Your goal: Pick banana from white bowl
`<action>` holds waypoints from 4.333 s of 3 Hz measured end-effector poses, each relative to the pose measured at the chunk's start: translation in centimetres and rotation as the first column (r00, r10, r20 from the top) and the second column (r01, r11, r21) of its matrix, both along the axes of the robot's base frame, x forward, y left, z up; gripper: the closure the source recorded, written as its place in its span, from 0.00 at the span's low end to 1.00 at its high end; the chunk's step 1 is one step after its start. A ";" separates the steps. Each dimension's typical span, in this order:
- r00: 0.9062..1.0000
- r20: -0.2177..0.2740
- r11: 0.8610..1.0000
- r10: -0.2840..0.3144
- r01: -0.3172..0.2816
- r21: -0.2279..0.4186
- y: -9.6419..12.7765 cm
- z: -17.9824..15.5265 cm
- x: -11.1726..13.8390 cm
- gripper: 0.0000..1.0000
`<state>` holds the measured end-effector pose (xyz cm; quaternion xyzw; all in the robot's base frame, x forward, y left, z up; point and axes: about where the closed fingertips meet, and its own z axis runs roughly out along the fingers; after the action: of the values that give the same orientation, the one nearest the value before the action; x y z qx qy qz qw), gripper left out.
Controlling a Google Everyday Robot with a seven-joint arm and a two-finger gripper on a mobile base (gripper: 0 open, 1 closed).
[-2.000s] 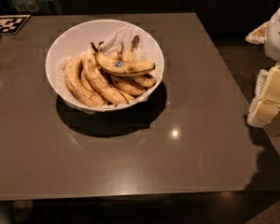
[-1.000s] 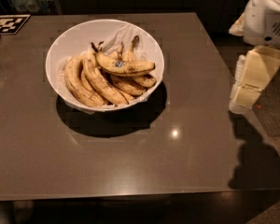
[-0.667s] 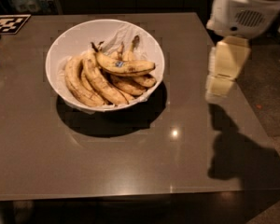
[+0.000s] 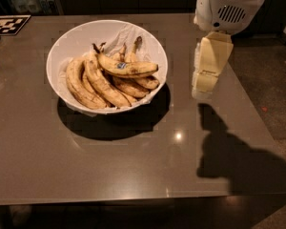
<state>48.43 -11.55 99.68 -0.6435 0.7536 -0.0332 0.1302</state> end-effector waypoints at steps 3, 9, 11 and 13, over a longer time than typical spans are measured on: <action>0.997 -0.048 0.998 -0.063 0.062 -0.026 8.3 -2.2 4.0 0.00; 0.991 -0.131 0.996 -0.041 0.031 -0.081 14.5 -7.3 9.0 0.29; 0.987 -0.135 0.988 -0.087 0.067 -0.142 12.5 -9.8 9.6 0.70; 0.987 -0.135 0.988 -0.087 0.067 -0.142 12.5 -9.6 9.6 1.00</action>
Offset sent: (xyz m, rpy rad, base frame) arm 0.0233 0.0900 -0.0363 -0.0982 0.1555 -0.0826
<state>58.08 1.00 90.13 -0.6220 0.7812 -0.0444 0.0308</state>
